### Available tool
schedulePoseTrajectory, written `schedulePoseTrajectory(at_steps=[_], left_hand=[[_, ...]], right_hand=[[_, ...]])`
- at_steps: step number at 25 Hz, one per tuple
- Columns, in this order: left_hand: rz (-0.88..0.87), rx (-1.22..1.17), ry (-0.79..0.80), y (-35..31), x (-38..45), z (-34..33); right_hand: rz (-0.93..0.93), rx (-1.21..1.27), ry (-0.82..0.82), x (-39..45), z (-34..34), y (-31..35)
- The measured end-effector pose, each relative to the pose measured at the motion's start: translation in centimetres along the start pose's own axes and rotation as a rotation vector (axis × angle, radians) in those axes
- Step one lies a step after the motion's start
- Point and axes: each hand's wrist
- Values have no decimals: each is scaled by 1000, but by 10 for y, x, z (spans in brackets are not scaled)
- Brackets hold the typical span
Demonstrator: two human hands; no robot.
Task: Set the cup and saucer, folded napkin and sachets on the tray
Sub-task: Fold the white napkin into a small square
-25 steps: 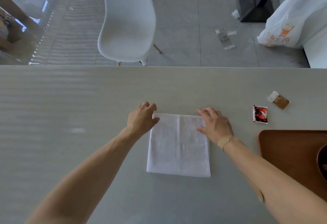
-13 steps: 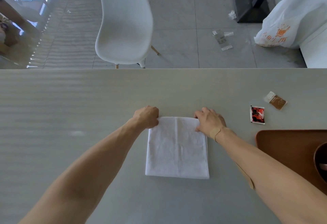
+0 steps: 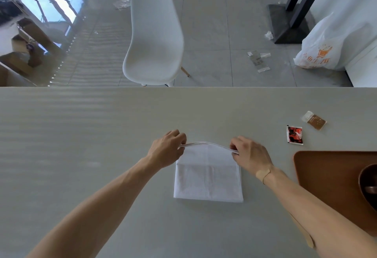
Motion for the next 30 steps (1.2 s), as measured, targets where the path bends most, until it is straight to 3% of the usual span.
schedulePoseTrajectory(at_steps=[8, 23, 30], left_hand=[[-118, 18, -185, -12, -75, -5], [-91, -19, 5, -17, -123, -56], [-154, -53, -29, -9, -127, -62]], right_hand=[[92, 20, -41, -62, 0, 6], [162, -64, -10, -120, -49, -3], [185, -74, -22, -119, -59, -12]])
Point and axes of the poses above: each hand's wrist, its own x-axis towards the middle knuckle, its own z-axis out of the back of the hand, y = z × x, and after that the axes turned 9 degrees about x, right-handed
